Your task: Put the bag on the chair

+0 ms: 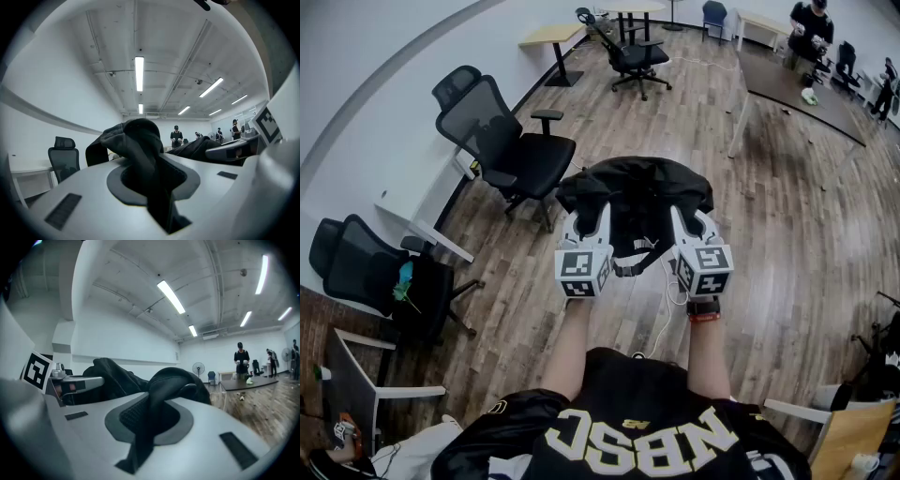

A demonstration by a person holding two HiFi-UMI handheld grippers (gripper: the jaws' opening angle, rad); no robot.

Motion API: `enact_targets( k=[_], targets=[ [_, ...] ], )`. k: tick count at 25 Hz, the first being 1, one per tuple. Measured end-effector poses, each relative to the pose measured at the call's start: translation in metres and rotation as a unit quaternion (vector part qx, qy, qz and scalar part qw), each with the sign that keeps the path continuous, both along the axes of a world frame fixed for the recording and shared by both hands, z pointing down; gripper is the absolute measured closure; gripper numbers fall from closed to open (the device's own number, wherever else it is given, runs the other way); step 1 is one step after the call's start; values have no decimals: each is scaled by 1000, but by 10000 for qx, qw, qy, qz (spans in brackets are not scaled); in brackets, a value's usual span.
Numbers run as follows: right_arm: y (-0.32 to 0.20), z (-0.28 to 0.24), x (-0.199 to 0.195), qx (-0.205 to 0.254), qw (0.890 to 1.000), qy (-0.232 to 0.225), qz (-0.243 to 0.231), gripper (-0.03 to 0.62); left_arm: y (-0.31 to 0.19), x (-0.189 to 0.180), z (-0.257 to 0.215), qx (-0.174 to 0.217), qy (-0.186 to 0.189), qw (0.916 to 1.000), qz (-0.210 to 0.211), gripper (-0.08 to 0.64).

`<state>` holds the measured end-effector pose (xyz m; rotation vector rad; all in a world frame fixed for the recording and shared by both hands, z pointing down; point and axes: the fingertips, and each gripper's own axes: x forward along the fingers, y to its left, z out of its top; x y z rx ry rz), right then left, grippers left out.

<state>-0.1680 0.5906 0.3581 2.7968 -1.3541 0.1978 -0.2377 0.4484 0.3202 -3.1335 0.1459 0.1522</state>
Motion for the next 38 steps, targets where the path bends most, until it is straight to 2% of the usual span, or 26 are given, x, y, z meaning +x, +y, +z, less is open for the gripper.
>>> enact_targets(
  k=[7, 12, 20, 24, 30, 33, 38],
  targets=[
    [4, 15, 21, 247, 9990, -362, -31, 560, 4, 17, 14, -124, -129, 9998, 19, 483],
    [-17, 35, 51, 187, 9980, -587, -137, 557, -16, 46, 32, -234, -261, 9994, -4, 483],
    [-98, 41, 149, 25, 9974, -712, -138, 552, -96, 152, 38, -409, -283, 9988, -17, 483],
    [-137, 34, 201, 105, 9967, -806, -82, 551, -134, 205, 29, -423, -275, 9987, 66, 483],
    [-217, 33, 274, 6, 9962, -854, -166, 532, -211, 282, 30, -616, -329, 9975, 88, 483],
    [-251, 34, 306, -3, 9961, -862, -179, 532, -241, 313, 31, -732, -321, 9966, 183, 483],
    [-308, 43, 342, -21, 9938, -1019, -456, 532, -295, 341, 42, -726, -430, 9964, -82, 483]
  ],
)
